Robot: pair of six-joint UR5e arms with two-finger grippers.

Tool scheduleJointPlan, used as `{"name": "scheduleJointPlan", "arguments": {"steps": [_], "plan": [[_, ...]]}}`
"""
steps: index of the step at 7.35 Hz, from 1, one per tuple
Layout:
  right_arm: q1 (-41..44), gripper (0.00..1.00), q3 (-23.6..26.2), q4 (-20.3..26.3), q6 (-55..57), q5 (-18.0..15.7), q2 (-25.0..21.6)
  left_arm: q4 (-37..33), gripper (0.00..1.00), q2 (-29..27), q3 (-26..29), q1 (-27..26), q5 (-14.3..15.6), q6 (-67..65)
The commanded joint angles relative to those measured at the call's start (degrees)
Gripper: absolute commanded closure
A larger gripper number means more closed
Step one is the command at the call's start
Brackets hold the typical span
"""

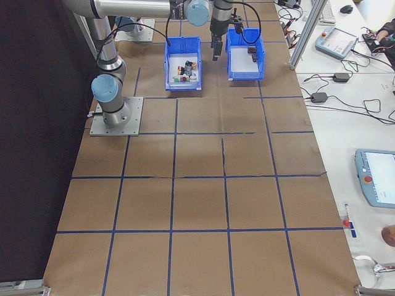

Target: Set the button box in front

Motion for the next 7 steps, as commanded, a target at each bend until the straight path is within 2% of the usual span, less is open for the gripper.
{"name": "scheduleJointPlan", "arguments": {"steps": [1, 7], "plan": [[0.00, 0.00, 0.00, -0.09, -0.03, 0.09, 0.00, -0.04, 0.00, -0.07, -0.09, 0.00, 0.00, -0.03], [0.00, 0.00, 0.09, 0.00, -0.38, -0.09, 0.09, 0.84, 0.00, -0.33, 0.35, 0.00, -0.35, -0.29]]}}
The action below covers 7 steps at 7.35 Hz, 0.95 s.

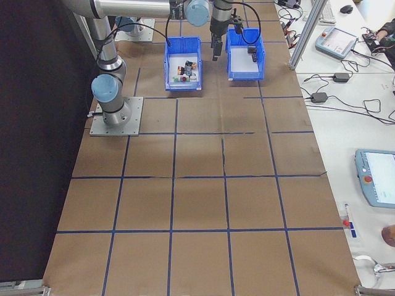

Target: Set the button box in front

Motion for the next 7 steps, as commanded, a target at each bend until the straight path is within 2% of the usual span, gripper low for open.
{"name": "scheduleJointPlan", "arguments": {"steps": [1, 4, 7], "plan": [[0.04, 0.00, -0.33, 0.47, -1.84, -0.19, 0.10, 2.24, 0.00, -0.73, -0.13, 0.05, -0.92, -6.00], [0.13, 0.00, -1.90, 0.39, -7.00, -0.02, 1.41, 2.00, 0.01, 1.27, -3.71, -0.56, -1.01, -27.50], [0.56, 0.00, -9.53, 0.38, -18.07, 0.43, 7.46, 1.73, 0.01, 6.81, -10.74, -6.08, -2.07, -57.80]]}}
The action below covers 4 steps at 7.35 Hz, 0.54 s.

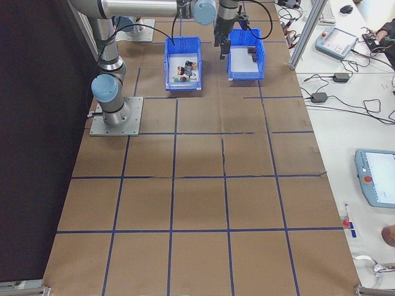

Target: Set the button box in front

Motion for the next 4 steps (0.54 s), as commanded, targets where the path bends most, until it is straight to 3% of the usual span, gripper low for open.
{"name": "scheduleJointPlan", "arguments": {"steps": [1, 4], "plan": [[0.46, 0.00, -6.41, -0.25, -12.36, 0.13, 5.56, -0.03, 0.01, 3.49, -4.98, -6.99, -0.42, -27.85], [5.36, 0.00, -15.73, -0.52, -24.27, -0.05, 12.07, 0.94, 0.01, 3.76, -9.90, -17.90, -0.42, -56.22]]}}
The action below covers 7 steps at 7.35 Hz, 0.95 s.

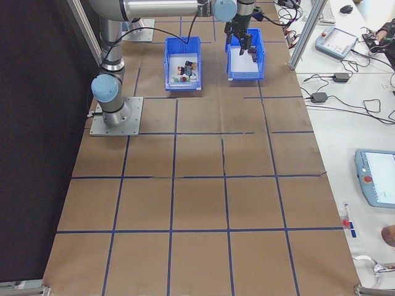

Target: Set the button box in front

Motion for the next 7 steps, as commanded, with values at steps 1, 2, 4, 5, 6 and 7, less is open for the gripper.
{"name": "scheduleJointPlan", "arguments": {"steps": [1, 2, 4, 5, 6, 7], "plan": [[4.85, 0.00, -7.13, -1.51, -8.90, -0.46, 5.71, 3.10, 0.01, -0.06, -4.29, -7.49, -2.68, -19.02], [7.23, 0.00, -10.56, -1.52, -11.29, -0.21, 8.69, 9.82, 0.01, -0.32, -7.62, -9.61, -3.83, -23.45], [12.76, 0.00, -14.88, -1.52, -17.44, -0.56, 13.18, 15.93, 0.00, -0.23, -13.51, -11.20, -4.19, -27.09], [15.49, 0.00, -15.16, -1.61, -17.73, -0.56, 15.03, 20.04, 0.00, -1.10, -14.49, -11.65, -8.55, -31.10], [18.30, 0.00, -15.08, -2.65, -19.99, -0.56, 16.53, 21.74, 0.00, -1.81, -15.37, -12.00, -9.63, -31.66], [19.98, 0.00, -14.90, -3.18, -22.62, -0.56, 17.76, 22.10, 0.00, -2.42, -15.47, -12.09, -9.65, -31.84]]}}
